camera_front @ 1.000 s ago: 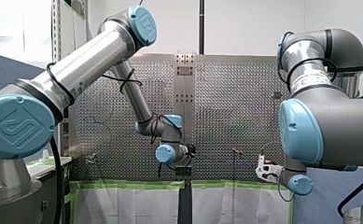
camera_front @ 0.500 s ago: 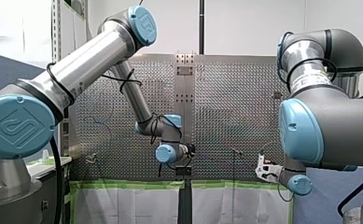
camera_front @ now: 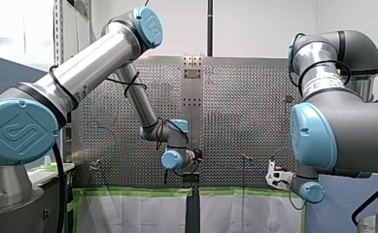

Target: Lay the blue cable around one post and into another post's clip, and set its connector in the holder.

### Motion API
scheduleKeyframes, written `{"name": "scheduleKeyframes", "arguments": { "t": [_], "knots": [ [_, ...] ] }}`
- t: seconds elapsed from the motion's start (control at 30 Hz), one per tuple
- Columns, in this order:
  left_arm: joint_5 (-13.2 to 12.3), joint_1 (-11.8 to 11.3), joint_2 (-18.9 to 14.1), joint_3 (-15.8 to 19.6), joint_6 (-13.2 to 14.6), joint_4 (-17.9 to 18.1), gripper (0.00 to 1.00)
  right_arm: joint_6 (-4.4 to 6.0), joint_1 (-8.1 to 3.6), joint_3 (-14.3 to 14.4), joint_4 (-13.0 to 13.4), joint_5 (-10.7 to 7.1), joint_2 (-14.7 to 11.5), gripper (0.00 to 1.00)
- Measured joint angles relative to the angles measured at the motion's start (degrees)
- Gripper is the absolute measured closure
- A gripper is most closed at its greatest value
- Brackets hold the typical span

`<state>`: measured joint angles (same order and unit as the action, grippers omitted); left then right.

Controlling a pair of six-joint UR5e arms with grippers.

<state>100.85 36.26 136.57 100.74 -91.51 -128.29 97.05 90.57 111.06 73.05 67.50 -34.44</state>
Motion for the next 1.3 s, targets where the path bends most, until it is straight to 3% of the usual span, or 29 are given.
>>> {"name": "scheduleKeyframes", "arguments": {
  "t": [0.03,0.33,0.9,1.3],
  "knots": [
    [0.0,0.0,0.0,0.0,0.1,0.0,0.95,0.0,0.0,0.0,0.0,0.0,0.0,1.0],
    [-0.2,0.0,0.0,0.0,1.4,-0.5,1.0,0.0,0.0,0.0,0.0,0.0,0.0,1.0],
    [-1.9,0.2,0.0,0.0,0.4,-0.3,1.0,0.0,0.01,0.0,0.0,0.03,0.0,1.0],
    [-1.1,1.2,0.5,0.0,-1.3,2.8,1.0,0.04,0.07,0.0,0.0,0.33,0.0,1.0]
  ]
}}
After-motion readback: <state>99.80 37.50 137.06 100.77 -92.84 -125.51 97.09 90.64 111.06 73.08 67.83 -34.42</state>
